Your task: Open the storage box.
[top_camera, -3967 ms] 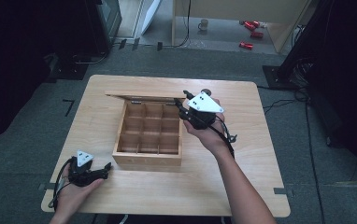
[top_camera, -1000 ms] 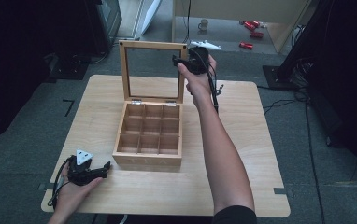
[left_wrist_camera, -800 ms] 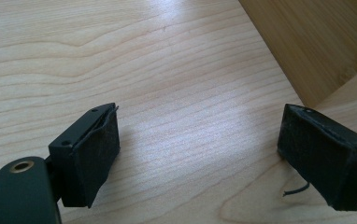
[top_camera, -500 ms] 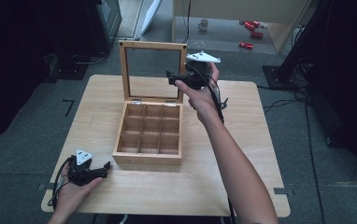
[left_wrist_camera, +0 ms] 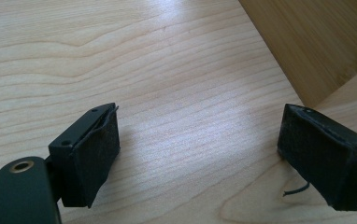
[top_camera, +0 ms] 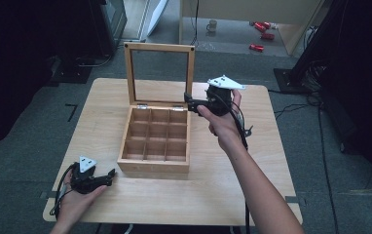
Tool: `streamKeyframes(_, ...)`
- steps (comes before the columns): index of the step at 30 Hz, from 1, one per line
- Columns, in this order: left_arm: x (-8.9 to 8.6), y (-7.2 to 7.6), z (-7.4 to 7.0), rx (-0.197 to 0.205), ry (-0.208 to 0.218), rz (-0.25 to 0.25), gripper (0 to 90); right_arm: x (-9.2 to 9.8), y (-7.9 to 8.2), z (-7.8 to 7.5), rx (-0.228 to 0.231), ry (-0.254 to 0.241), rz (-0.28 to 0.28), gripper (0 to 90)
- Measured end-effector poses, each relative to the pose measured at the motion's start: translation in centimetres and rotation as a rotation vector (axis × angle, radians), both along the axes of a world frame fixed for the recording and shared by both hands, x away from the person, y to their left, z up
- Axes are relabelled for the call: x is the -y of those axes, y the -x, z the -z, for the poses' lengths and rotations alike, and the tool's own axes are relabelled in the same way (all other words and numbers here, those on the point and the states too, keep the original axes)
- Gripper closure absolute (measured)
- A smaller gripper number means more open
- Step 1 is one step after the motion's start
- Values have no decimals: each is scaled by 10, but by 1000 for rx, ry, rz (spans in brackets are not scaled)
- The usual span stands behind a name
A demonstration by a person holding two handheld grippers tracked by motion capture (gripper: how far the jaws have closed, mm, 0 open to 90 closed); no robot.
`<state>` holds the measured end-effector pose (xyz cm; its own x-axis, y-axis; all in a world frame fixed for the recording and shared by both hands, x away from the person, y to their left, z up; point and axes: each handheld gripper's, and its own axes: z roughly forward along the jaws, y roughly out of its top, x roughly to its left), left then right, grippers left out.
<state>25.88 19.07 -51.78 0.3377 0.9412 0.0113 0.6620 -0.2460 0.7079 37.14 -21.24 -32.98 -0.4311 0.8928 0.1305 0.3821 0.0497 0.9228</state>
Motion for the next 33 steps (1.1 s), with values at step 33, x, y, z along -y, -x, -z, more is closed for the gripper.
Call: streamKeyframes(33, 0, 0, 0, -3, 0, 1, 133, 107, 94, 78, -67, 37, 135, 70)
